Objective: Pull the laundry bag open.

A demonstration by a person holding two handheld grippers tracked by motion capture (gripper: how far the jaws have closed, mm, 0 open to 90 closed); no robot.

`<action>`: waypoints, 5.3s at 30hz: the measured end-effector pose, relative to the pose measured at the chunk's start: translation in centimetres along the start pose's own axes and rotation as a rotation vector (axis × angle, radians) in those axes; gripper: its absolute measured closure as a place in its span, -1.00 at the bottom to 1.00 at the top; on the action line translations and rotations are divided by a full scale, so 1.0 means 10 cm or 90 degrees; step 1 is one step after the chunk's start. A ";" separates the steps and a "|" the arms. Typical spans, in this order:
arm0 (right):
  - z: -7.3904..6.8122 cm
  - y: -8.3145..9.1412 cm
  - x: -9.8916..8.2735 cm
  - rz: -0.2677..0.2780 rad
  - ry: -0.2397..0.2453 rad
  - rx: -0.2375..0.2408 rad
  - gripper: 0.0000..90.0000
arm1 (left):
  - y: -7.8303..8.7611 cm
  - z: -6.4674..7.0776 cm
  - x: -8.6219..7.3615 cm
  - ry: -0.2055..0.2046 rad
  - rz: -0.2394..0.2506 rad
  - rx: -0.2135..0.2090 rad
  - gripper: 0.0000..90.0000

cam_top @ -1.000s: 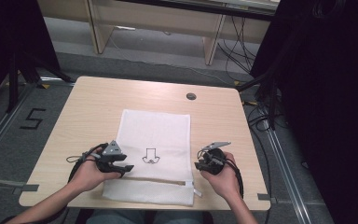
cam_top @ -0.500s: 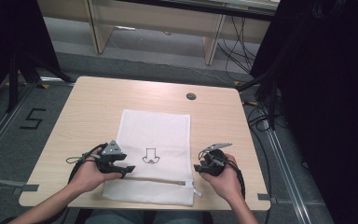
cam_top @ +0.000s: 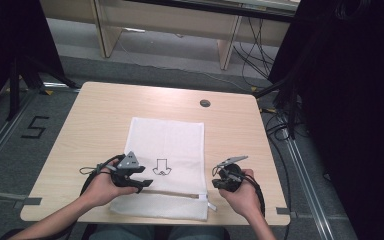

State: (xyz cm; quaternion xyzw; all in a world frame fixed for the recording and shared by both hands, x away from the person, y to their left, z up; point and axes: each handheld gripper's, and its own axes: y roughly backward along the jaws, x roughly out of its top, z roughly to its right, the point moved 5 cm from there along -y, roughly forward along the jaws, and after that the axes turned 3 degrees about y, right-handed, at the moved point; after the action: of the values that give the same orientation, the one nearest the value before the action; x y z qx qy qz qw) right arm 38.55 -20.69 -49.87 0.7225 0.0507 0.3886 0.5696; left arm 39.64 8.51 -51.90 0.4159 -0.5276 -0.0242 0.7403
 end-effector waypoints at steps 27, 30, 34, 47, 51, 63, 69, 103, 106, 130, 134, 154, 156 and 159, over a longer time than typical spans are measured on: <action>-0.24 -0.22 -0.07 -0.077 -0.002 0.067 1.00 | -0.44 0.65 0.42 -0.063 -0.031 -0.120 0.58; -0.21 -0.22 -0.07 -0.073 0.008 0.071 1.00 | -0.51 0.71 0.43 -0.090 -0.042 -0.128 0.62; -0.20 -0.23 -0.09 -0.073 0.007 0.074 1.00 | -0.61 0.83 0.45 -0.119 -0.055 -0.141 0.64; -0.23 -0.22 -0.07 -0.064 -0.006 0.071 1.00 | -0.77 0.95 0.45 -0.128 -0.067 -0.156 0.64; -0.25 -0.22 -0.05 -0.062 -0.006 0.074 1.00 | -0.81 0.95 0.41 -0.140 -0.080 -0.157 0.64; -0.27 -0.31 -0.09 -0.083 -0.005 0.083 1.00 | -0.89 0.96 0.40 -0.135 -0.082 -0.152 0.62; -0.26 -0.31 -0.09 -0.080 -0.007 0.083 1.00 | -0.93 0.97 0.43 -0.166 -0.090 -0.148 0.65; -0.27 -0.31 -0.09 -0.085 -0.007 0.079 1.00 | -0.85 0.97 0.48 -0.202 -0.096 -0.137 1.00; -0.28 -0.31 -0.09 -0.096 -0.018 0.072 1.00 | -0.79 0.93 0.51 -0.187 -0.087 -0.151 1.00; -0.27 -0.32 -0.09 -0.086 -0.004 0.074 1.00 | -0.97 0.98 0.45 -0.193 -0.098 -0.156 0.80; -0.28 -0.31 -0.08 -0.091 -0.002 0.072 1.00 | -0.95 0.99 0.47 -0.205 -0.095 -0.155 0.81; -0.28 -0.31 -0.08 -0.093 -0.001 0.073 1.00 | -0.83 0.98 0.50 -0.219 -0.102 -0.153 0.81; -0.28 -0.31 -0.08 -0.092 0.001 0.073 1.00 | -0.81 0.97 0.49 -0.211 -0.098 -0.152 0.82; -0.31 -0.30 -0.08 -0.104 -0.015 0.072 1.00 | -0.81 0.97 0.49 -0.207 -0.097 -0.152 0.81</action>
State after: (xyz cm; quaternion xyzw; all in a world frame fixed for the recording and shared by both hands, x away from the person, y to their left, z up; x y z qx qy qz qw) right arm 37.19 -17.65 -52.73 0.7513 0.1244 0.3290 0.5584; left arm 37.24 -4.80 -52.41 0.3545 -0.6005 -0.2088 0.6856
